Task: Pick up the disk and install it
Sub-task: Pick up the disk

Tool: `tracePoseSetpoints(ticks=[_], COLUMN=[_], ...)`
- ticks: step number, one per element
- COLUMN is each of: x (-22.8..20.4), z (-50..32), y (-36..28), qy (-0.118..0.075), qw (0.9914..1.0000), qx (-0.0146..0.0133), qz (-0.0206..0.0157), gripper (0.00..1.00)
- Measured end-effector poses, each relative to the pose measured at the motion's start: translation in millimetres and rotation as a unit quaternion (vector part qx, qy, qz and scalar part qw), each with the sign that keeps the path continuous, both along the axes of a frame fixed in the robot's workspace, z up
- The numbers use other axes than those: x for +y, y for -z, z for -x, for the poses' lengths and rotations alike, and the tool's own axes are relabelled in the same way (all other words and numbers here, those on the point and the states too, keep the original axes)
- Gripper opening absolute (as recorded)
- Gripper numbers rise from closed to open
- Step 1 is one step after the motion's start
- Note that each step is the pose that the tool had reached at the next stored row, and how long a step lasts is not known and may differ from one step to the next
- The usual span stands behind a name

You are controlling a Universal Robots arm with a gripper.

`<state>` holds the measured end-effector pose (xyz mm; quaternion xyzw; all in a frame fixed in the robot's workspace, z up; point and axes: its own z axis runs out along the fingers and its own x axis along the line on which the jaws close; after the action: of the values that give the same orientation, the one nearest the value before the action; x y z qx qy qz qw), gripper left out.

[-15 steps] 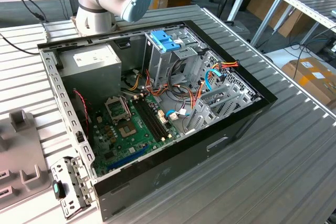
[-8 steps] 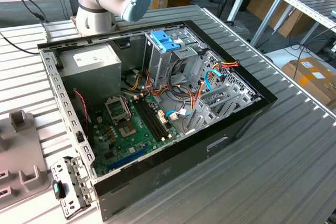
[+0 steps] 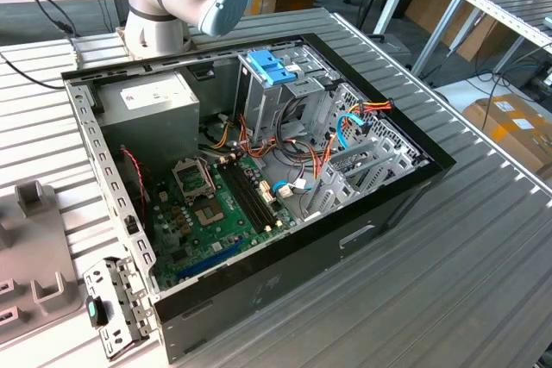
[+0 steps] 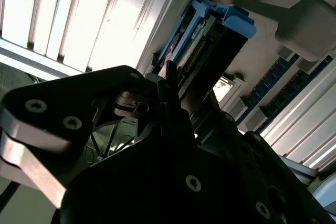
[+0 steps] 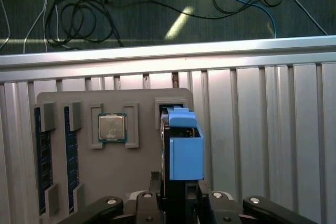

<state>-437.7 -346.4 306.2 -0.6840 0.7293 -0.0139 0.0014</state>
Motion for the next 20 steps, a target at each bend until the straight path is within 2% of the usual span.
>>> tracePoseSetpoints(ticks=[4, 7, 20], x=[0.0, 0.0, 0.0], z=[0.0, 0.0, 0.0], y=[0.0, 0.0, 0.0], qy=[-0.003, -0.020, -0.022], qw=[1.00000, 0.99980, 0.99976], qx=[0.0000, 0.0000, 0.0000], qz=[0.0000, 0.0000, 0.0000], gripper=[0.35, 0.35, 0.35])
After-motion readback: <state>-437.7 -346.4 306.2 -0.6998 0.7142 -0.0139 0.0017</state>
